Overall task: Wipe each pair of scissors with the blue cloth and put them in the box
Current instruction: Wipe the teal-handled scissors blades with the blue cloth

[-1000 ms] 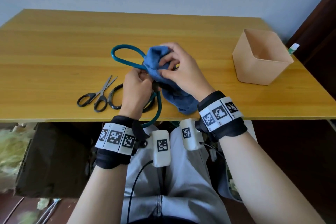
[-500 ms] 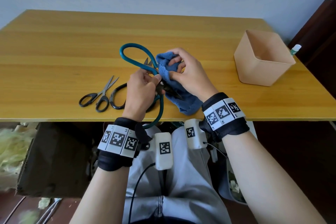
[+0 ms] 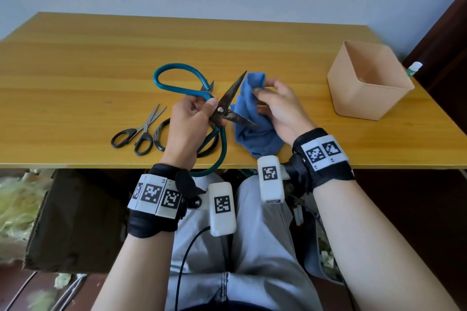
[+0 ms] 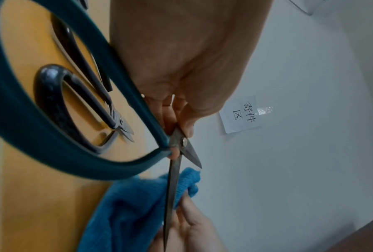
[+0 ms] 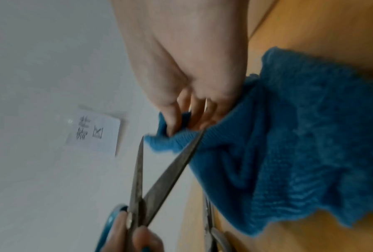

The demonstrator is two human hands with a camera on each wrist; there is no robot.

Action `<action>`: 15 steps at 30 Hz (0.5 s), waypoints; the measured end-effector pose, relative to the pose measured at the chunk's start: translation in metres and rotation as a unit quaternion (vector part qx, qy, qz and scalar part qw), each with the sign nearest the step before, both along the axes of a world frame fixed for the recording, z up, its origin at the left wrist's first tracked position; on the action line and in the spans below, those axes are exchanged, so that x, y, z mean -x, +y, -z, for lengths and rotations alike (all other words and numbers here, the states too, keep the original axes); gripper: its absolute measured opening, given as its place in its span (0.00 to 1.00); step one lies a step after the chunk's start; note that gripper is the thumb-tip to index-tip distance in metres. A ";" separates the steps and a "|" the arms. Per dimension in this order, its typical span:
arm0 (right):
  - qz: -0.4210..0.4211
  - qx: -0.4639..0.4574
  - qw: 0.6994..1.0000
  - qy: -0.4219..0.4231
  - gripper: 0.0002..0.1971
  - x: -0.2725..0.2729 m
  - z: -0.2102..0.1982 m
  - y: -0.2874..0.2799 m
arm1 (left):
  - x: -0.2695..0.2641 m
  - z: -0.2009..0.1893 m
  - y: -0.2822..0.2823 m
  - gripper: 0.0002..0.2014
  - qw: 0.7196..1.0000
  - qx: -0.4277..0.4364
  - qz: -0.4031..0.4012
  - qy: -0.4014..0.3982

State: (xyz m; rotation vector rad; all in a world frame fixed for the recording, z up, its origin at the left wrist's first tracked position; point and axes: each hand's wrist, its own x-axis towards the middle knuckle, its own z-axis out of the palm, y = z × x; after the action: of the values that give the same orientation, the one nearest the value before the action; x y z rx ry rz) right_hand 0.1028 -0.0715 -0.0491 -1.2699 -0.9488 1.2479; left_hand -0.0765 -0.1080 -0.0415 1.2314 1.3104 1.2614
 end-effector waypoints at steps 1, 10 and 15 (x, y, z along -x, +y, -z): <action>-0.051 0.008 0.998 0.029 0.05 0.000 -0.001 -0.002 | 0.000 -0.001 0.001 0.13 1.000 0.000 0.000 -0.006; -0.168 0.029 0.980 0.103 0.18 0.008 -0.012 -0.009 | -0.010 -0.004 0.003 0.12 1.000 0.005 0.002 0.004; -0.130 0.030 0.991 0.028 0.18 0.007 -0.019 -0.006 | -0.012 -0.004 0.004 0.12 0.999 0.010 0.023 0.039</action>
State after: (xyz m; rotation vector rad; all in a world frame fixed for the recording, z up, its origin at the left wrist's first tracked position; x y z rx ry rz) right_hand 0.0960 -0.0779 -0.0304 -1.1779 -1.0680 1.5174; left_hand -0.0641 -0.1041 -0.0380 1.3019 1.3399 1.1757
